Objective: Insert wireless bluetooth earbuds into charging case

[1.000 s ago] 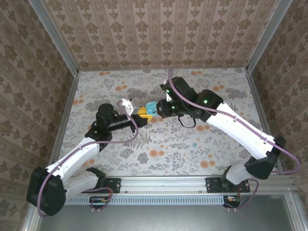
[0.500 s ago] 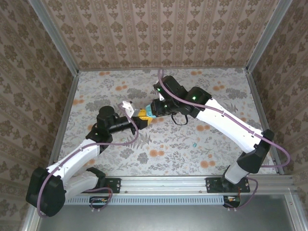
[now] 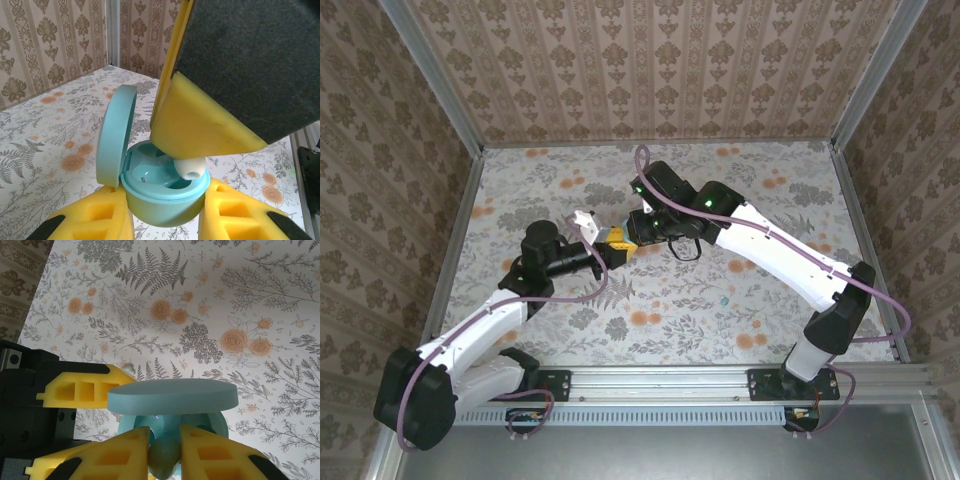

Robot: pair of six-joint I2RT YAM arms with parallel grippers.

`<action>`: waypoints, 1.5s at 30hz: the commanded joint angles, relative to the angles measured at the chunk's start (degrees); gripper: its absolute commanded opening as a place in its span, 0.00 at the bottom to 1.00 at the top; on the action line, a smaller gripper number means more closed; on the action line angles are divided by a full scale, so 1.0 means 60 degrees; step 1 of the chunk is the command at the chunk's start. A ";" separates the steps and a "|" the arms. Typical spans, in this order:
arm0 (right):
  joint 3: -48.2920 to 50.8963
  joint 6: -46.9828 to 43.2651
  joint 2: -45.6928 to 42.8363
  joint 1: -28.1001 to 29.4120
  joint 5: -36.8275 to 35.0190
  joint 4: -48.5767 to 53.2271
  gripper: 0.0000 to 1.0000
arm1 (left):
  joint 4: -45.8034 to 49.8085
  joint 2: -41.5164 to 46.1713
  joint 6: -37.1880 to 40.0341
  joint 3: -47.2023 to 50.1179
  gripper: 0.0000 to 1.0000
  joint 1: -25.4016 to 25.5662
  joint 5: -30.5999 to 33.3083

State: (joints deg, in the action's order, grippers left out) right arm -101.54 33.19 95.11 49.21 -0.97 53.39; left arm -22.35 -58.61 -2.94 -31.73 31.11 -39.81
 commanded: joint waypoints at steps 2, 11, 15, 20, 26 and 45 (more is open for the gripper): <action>-0.0303 -0.0068 0.0315 0.0090 0.0198 0.0224 0.21 | -0.0224 0.0261 0.0146 0.0044 0.09 0.0053 0.0041; -0.0345 -0.0082 0.0458 0.0161 0.0301 0.0216 0.23 | -0.0220 0.0243 0.0153 0.0029 0.09 0.0059 0.0053; -0.0348 -0.0050 0.0470 0.0163 0.0376 0.0181 0.24 | -0.0197 0.0258 0.0153 0.0036 0.09 0.0059 0.0072; -0.0356 0.0002 0.0411 0.0163 0.0431 0.0175 0.27 | -0.0201 0.0261 0.0159 0.0029 0.09 0.0059 0.0075; -0.0329 0.0076 0.0321 0.0171 0.0426 0.0184 0.30 | -0.0201 0.0261 0.0180 0.0029 0.10 0.0059 0.0098; -0.0350 0.0357 0.0126 0.0157 0.0629 -0.0046 0.37 | 0.0000 0.0436 0.0215 0.0029 0.10 0.0059 0.0129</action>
State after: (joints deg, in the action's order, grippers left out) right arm -102.30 34.26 97.12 49.63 0.45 52.86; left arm -21.26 -57.67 -2.92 -31.46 31.16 -39.53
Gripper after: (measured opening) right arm 0.365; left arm 0.285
